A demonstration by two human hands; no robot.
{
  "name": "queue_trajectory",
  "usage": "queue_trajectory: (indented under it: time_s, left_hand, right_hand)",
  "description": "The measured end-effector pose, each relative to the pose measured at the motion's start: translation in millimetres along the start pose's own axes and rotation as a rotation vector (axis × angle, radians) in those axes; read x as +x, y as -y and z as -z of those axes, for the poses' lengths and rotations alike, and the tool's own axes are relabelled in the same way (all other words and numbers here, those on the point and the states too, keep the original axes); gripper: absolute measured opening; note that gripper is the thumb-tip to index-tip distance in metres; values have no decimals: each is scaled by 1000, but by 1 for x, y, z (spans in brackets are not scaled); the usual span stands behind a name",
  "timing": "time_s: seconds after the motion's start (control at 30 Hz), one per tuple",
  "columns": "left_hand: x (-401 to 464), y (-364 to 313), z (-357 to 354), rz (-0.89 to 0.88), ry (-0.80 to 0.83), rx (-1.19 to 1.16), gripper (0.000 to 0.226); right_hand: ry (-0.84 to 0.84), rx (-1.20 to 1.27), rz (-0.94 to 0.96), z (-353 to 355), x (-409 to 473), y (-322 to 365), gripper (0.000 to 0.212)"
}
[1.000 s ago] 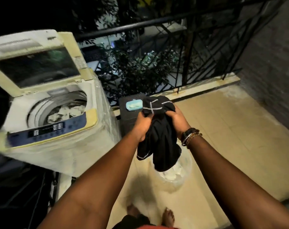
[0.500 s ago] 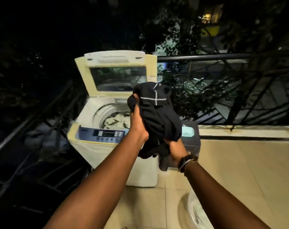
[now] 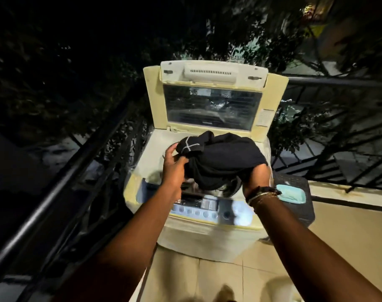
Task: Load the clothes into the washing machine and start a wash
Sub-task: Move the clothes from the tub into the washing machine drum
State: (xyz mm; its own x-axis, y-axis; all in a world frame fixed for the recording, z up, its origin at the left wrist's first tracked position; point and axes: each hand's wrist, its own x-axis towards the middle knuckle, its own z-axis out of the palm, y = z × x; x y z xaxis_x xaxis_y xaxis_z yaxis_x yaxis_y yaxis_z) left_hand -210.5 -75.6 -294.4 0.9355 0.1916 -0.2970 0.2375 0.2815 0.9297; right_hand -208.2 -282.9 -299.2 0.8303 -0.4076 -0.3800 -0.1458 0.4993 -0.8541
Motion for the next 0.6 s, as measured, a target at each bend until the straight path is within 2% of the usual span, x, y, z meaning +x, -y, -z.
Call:
queue_trajectory:
  time_s: [0.03, 0.07, 0.17, 0.2, 0.27, 0.37, 0.5, 0.6]
  left_hand:
    - [15, -2, -1, 48, -26, -19, 53]
    - [32, -1, -1, 110, -65, -11, 53]
    - [71, 4, 1, 197, -111, 14, 45]
    - [83, 8, 5, 188, -113, 50, 43]
    - [103, 12, 11, 165, -107, 109, 39]
    - [129, 30, 19, 193, -48, 232, 40]
    - [152, 59, 36, 298, 70, 474, 41]
    - [173, 71, 50, 322, 185, 636, 40]
  right_hand:
    - [51, 134, 44, -12, 8, 0, 27]
    - [65, 125, 91, -26, 13, -1, 27]
    - [77, -69, 142, -50, 44, -18, 18]
    - [105, -157, 141, -53, 54, -25, 17]
    - [102, -450, 203, -60, 76, -38, 29]
    - [107, -814, 286, -54, 105, -71, 29]
    - [257, -1286, 3, -8, 157, -145, 94]
    - [360, -1492, -63, -12, 155, -155, 104]
